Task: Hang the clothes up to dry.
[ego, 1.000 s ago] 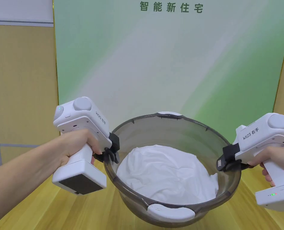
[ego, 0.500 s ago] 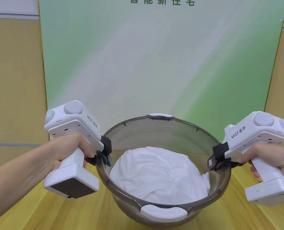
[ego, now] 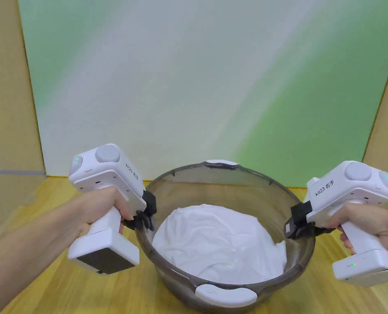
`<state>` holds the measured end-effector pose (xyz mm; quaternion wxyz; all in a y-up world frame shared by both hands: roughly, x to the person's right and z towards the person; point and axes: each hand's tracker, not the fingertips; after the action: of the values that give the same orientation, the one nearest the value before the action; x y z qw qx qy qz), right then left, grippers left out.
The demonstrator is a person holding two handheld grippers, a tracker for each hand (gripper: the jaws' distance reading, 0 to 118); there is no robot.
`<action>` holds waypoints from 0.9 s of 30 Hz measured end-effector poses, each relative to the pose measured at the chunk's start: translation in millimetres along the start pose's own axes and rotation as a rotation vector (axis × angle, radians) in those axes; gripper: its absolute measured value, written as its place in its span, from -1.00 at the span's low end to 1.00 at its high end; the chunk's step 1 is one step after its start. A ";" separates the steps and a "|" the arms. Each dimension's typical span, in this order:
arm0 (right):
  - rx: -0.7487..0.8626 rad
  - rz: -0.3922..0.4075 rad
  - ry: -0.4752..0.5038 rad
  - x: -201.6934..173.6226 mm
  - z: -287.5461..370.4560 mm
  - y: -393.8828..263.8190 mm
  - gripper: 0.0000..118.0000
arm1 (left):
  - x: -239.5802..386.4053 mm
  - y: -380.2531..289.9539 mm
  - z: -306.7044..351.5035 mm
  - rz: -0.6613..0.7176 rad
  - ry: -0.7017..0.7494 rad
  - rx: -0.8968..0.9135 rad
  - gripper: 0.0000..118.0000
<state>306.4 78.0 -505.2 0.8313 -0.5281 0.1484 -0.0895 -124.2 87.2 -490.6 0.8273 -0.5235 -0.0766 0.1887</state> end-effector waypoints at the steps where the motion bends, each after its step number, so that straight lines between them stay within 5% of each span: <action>1: -0.013 -0.004 0.000 2.8 -5.4 -0.4 -0.86 | -0.2 1.9 -7.4 -0.016 0.011 -0.037 -0.83; 3: -0.023 -0.074 0.041 11.9 -11.8 2.9 -0.86 | -2.0 5.6 -17.3 0.010 -0.001 -0.036 -0.83; 5: -0.010 -0.014 -0.003 6.7 -8.8 8.0 -0.86 | -1.6 4.7 -16.4 0.000 -0.005 -0.033 -0.84; 12: 0.019 -0.063 0.027 11.3 -9.8 -1.5 -0.78 | -2.7 4.1 -15.6 -0.018 -0.006 -0.034 -0.85; 13: 0.040 -0.049 0.027 8.0 -10.1 -3.7 -0.61 | -1.9 3.6 -15.6 -0.020 -0.004 -0.034 -0.85; 14: 0.067 -0.001 0.018 5.4 -9.1 -5.4 -0.24 | -1.9 3.3 -15.5 -0.022 -0.002 -0.034 -0.85; 15: 0.062 0.041 -0.001 2.8 -8.3 -4.9 0.44 | -2.4 2.9 -15.5 -0.024 -0.004 -0.034 -0.85; 16: 0.013 0.088 -0.025 0.9 -5.8 -3.0 0.84 | -4.7 4.8 -15.6 -0.023 -0.007 -0.031 -0.85; 17: -0.005 0.125 -0.045 1.7 -4.1 1.8 0.97 | -4.8 3.8 -15.5 -0.025 -0.008 -0.028 -0.85; 23: 0.783 0.216 -0.094 -24.3 74.9 -0.3 0.94 | -1.5 -1.4 -17.3 -0.055 0.020 0.017 -0.85; 25: 0.924 0.169 -0.190 -33.5 90.2 0.7 0.81 | -3.2 0.5 -18.5 -0.053 0.016 0.023 -0.85; 26: 0.960 0.167 -0.194 -36.1 93.8 2.6 0.62 | -5.6 0.3 -18.4 -0.045 0.008 0.031 -0.85; 27: 1.019 0.194 -0.165 -36.9 95.8 2.2 0.02 | -5.8 0.1 -18.9 -0.047 0.005 0.032 -0.85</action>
<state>304.3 171.8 -463.5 0.9961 -0.0460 0.0682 -0.0312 -123.5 69.2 -498.6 0.8400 -0.5086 -0.0838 0.1694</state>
